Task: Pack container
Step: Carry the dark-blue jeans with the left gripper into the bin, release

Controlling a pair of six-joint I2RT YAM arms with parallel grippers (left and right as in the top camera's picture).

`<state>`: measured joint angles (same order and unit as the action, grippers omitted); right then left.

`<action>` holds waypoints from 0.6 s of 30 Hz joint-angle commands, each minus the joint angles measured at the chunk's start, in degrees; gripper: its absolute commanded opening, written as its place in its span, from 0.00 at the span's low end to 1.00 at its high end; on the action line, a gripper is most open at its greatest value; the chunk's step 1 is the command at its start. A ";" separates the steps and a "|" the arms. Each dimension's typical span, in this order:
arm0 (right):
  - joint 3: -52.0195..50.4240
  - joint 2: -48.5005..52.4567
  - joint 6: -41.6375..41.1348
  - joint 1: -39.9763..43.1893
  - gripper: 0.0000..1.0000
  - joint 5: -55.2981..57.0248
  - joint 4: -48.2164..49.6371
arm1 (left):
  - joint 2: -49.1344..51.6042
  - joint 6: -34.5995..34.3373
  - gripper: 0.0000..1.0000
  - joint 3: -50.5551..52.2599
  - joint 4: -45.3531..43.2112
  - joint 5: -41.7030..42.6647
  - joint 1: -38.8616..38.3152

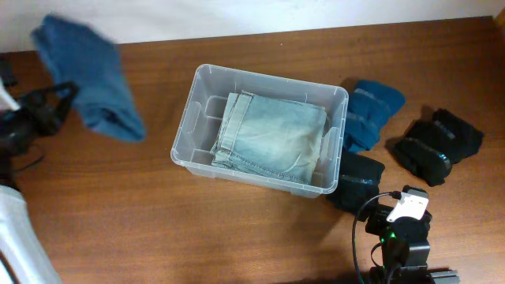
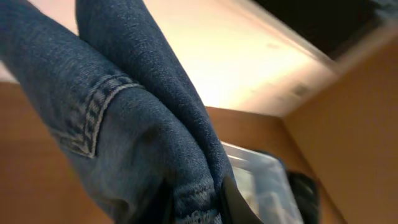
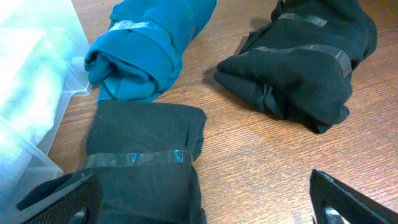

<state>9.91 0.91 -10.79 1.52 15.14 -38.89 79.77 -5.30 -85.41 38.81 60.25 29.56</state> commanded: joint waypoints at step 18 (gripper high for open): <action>-0.48 -0.61 -0.61 0.44 0.98 0.11 0.11 | 8.00 -5.70 0.00 -1.64 -2.36 -24.11 -42.86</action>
<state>9.91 0.91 -10.79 1.52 15.14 -38.89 85.65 -8.91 -85.41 39.07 38.68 -11.49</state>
